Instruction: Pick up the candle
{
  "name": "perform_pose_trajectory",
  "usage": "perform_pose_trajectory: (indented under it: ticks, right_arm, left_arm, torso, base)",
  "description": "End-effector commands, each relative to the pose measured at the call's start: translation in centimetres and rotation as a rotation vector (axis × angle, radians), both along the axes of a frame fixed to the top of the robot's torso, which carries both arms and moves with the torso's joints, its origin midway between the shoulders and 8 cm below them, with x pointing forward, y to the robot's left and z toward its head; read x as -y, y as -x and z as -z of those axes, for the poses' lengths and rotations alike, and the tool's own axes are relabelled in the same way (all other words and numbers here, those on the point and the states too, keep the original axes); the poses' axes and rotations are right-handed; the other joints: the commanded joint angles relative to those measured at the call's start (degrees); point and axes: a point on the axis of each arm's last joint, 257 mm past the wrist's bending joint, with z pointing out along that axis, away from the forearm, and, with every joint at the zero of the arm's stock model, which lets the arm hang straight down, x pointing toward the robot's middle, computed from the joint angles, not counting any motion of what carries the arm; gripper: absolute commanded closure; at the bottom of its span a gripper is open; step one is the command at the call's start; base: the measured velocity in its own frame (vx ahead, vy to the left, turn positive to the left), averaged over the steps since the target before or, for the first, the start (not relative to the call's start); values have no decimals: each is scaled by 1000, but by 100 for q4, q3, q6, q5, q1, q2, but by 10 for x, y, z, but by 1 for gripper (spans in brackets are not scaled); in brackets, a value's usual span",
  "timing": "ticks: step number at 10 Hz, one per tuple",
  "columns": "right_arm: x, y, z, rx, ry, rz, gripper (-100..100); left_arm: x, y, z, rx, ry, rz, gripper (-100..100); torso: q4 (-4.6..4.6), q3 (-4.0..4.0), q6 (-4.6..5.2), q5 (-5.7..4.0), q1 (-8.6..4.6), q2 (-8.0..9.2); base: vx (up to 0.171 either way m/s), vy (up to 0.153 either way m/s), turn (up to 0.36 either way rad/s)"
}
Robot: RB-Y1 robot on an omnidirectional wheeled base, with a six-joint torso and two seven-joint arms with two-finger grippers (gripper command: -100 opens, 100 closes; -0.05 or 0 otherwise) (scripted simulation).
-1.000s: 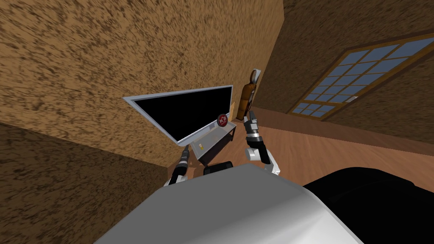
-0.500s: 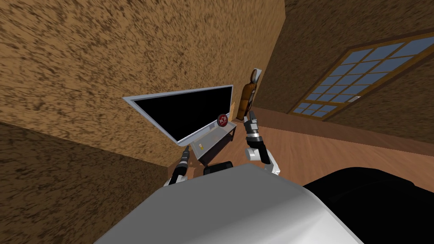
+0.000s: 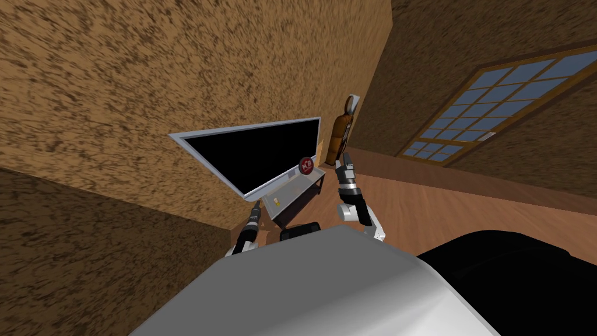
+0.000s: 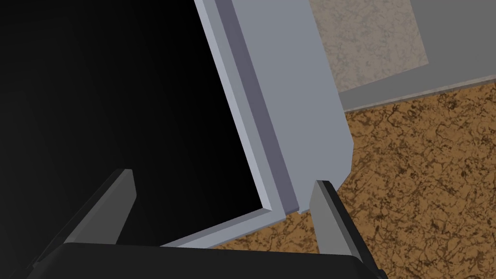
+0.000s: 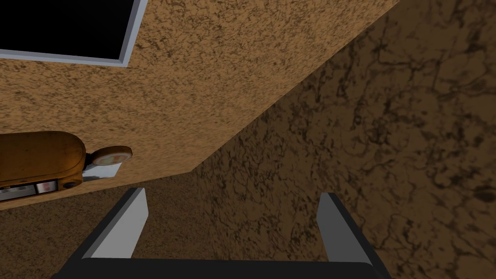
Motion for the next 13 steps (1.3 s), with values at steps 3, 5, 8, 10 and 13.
perform_pose_trajectory:
  ticks: [3,5,8,10,13]
  right_arm:
    - [0,0,0,0,0,0,0]
    - [0,0,0,0,0,0,0]
    - [0,0,0,0,-1,0,0]
    - [0,0,0,0,0,0,0]
    - [0,0,0,0,0,0,0]
  left_arm:
    - [1,-1,18,-45,26,-17,-100]
    - [1,-1,18,-45,26,-17,-100]
    - [1,3,46,-129,18,-16,-100]
    - [-1,9,66,-194,-17,-1,-100]
    - [-11,22,94,-285,-89,27,-100]
  torso:
    - [-2,-6,-1,-3,-12,-10]
    - [0,0,3,-1,-10,1]
    - [4,11,2,-20,-93,19]
    - [-1,-3,2,-15,-66,-5]
    - [-5,-13,1,-7,-30,-23]
  base:
    - [20,-28,77]
    - [-46,-93,-174]
    - [-36,-233,-62]
    - [50,-153,-105]
    - [73,-86,-90]
